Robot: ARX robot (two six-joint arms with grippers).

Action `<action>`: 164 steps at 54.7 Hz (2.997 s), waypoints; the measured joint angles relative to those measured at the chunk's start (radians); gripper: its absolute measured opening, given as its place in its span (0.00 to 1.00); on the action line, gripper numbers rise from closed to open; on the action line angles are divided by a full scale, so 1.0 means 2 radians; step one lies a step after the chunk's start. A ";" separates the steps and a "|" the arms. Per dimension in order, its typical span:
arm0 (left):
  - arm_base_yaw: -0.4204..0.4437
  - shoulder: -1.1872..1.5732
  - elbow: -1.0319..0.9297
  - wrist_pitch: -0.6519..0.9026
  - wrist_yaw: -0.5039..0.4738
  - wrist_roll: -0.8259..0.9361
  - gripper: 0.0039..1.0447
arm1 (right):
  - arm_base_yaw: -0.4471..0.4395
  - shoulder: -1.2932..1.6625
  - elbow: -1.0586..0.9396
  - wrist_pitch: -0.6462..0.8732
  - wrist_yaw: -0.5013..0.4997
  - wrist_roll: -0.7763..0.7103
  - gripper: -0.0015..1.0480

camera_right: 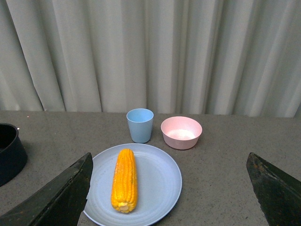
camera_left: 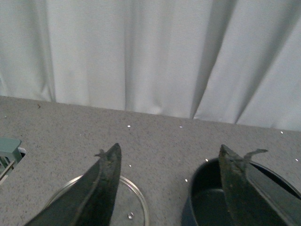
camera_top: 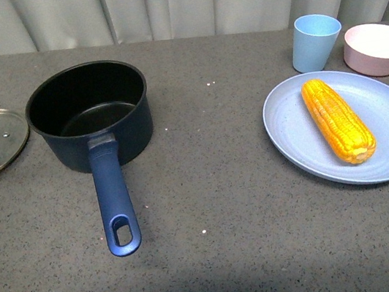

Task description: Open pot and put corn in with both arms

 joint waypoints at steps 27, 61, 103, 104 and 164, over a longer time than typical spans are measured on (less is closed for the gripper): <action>-0.050 -0.273 -0.189 -0.090 -0.047 0.010 0.04 | 0.000 0.000 0.000 0.000 0.000 0.000 0.91; -0.083 -0.503 -0.255 -0.256 -0.081 0.010 0.04 | 0.000 0.000 0.000 0.000 0.000 0.000 0.91; -0.083 -0.720 -0.256 -0.454 -0.081 0.010 0.04 | 0.000 0.000 0.000 0.000 0.000 0.000 0.91; -0.083 -0.724 -0.256 -0.459 -0.081 0.010 0.04 | 0.000 0.000 0.000 0.000 0.000 0.000 0.91; -0.084 -0.896 -0.256 -0.633 -0.081 0.010 0.46 | 0.000 0.000 0.000 0.000 0.000 0.000 0.91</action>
